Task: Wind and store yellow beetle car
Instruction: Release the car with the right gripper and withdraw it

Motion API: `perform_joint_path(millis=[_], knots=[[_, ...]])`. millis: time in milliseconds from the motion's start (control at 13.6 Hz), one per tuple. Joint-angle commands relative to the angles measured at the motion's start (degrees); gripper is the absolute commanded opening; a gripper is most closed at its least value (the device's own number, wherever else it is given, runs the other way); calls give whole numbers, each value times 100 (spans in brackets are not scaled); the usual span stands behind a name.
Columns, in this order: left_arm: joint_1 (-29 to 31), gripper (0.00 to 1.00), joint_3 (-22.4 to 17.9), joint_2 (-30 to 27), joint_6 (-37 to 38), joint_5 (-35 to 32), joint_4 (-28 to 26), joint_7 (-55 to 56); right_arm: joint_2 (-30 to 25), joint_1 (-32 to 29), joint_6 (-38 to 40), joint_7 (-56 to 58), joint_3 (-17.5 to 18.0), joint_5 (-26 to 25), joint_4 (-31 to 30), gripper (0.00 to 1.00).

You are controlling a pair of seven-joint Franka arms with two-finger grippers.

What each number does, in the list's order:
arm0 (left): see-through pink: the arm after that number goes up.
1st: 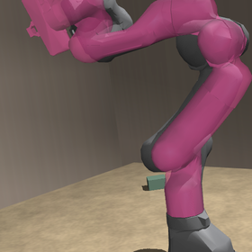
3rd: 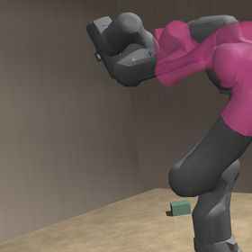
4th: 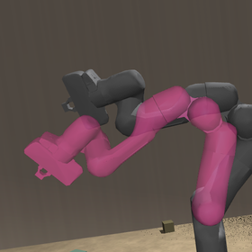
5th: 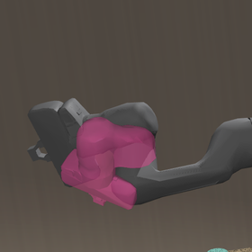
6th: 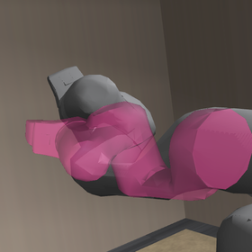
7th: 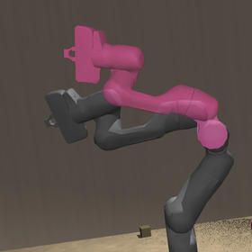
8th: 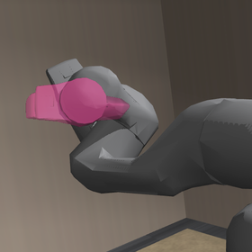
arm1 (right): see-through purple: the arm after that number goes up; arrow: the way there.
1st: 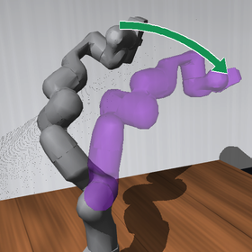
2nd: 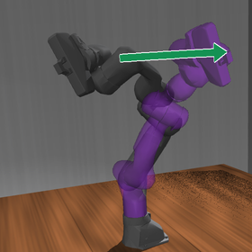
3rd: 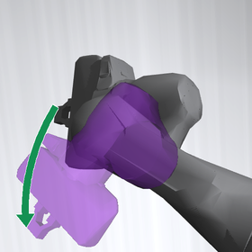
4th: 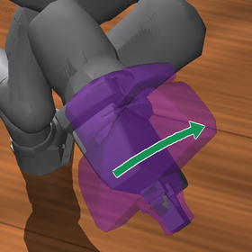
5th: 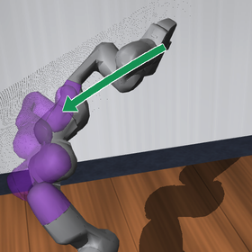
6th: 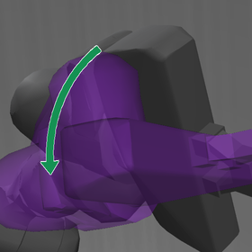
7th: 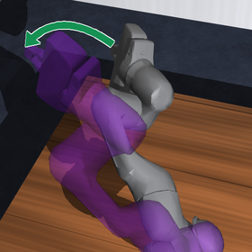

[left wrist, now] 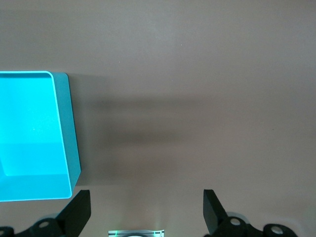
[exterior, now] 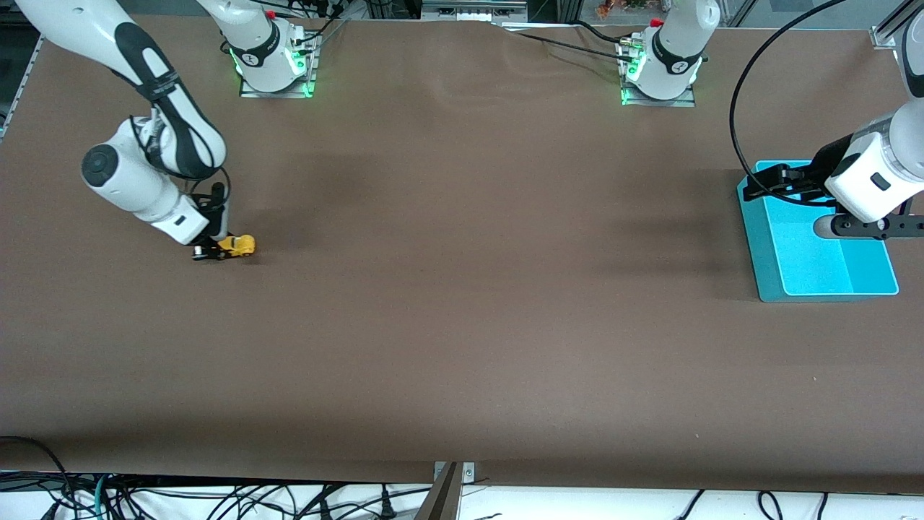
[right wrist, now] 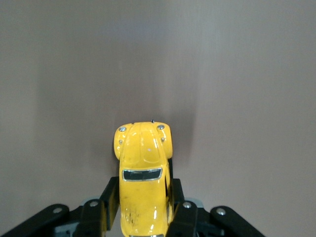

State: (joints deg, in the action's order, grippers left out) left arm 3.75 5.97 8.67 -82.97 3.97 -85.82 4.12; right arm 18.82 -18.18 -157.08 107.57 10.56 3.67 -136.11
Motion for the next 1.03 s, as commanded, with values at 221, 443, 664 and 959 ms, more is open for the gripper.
perform_joint_path(millis=[221,443,664,959], knots=[[-24,100,1,73,123,-72,188,-113,272,-547,72,361,-230,28,-47,26],[-24,100,0,73,123,-72,188,-113,254,-538,81,352,-212,19,-38,37],[-24,100,0,73,123,-72,188,-113,227,-538,274,352,-168,11,40,51],[-15,100,0,73,123,-72,188,-113,157,-538,738,317,121,19,426,100]])
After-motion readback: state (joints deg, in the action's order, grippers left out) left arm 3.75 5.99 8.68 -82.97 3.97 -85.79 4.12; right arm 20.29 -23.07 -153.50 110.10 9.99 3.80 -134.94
